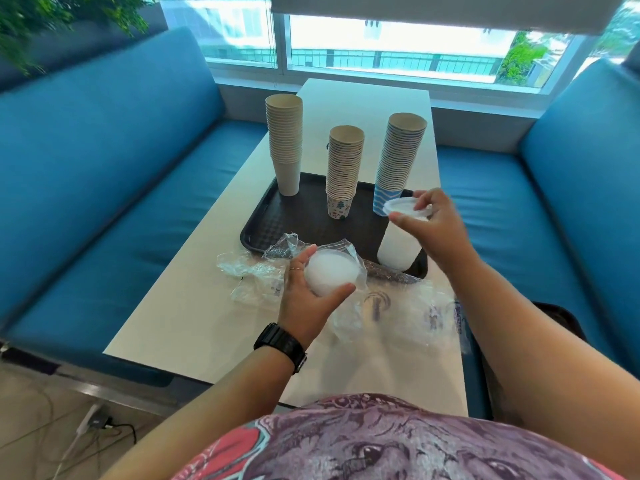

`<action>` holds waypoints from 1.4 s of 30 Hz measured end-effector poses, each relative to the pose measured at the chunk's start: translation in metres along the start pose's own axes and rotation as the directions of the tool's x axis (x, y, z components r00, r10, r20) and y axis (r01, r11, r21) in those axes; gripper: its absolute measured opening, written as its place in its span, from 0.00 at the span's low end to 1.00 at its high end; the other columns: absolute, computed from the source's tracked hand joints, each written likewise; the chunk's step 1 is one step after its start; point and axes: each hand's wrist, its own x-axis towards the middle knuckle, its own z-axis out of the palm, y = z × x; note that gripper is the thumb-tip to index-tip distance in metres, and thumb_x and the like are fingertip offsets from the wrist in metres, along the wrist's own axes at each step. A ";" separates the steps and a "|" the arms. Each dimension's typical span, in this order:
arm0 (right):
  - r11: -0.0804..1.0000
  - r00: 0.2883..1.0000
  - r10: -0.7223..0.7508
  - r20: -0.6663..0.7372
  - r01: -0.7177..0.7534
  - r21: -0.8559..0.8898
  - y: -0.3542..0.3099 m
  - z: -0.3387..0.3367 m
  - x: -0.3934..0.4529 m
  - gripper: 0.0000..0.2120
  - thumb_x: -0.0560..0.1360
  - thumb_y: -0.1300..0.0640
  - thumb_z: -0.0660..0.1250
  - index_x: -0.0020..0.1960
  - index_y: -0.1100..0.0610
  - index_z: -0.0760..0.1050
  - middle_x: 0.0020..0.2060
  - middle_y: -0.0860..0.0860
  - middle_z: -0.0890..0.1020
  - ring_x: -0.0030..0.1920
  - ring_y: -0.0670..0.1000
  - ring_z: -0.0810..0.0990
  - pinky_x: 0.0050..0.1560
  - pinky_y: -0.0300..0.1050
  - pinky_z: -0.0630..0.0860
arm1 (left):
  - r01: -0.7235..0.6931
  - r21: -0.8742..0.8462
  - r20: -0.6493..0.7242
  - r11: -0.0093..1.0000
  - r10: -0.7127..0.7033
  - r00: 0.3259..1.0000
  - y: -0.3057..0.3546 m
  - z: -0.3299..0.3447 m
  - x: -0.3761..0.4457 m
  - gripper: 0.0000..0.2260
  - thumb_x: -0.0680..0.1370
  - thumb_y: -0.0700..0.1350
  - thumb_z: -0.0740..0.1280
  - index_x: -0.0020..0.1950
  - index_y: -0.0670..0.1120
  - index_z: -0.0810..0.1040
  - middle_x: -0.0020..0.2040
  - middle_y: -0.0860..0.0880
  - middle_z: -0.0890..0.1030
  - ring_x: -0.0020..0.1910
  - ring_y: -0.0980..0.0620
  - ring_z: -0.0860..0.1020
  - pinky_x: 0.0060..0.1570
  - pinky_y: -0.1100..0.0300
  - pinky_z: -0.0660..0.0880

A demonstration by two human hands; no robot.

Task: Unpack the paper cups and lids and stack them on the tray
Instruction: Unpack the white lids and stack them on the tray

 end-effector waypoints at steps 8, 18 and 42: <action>0.974 0.994 -0.003 -0.108 -0.022 -0.227 0.052 -0.007 0.027 0.16 0.69 0.50 0.76 0.48 0.53 0.72 0.58 0.52 0.70 0.60 0.53 0.71 0.55 0.41 0.66 | 0.011 -0.043 -0.016 0.999 -0.012 1.000 0.001 0.005 0.005 0.40 0.58 0.63 0.76 0.68 0.61 0.66 0.67 0.51 0.69 0.64 0.51 0.74 0.62 0.50 0.77; 0.822 0.991 -0.133 0.013 0.118 -0.557 0.068 0.003 0.026 0.23 0.70 0.43 0.73 0.60 0.53 0.76 0.72 0.54 0.67 0.73 0.57 0.63 0.75 0.58 0.52 | 0.015 -0.025 -0.023 1.000 -0.016 1.000 -0.003 0.009 0.011 0.37 0.64 0.55 0.80 0.68 0.62 0.65 0.68 0.51 0.69 0.64 0.51 0.74 0.61 0.55 0.78; 0.903 0.955 -0.230 0.185 0.280 -0.324 -0.014 0.024 -0.013 0.12 0.76 0.48 0.69 0.56 0.51 0.79 0.59 0.48 0.75 0.58 0.48 0.74 0.58 0.44 0.71 | 0.005 -0.060 0.000 0.998 -0.005 1.000 0.000 0.006 0.005 0.42 0.60 0.60 0.79 0.70 0.61 0.64 0.69 0.53 0.68 0.66 0.53 0.73 0.64 0.53 0.75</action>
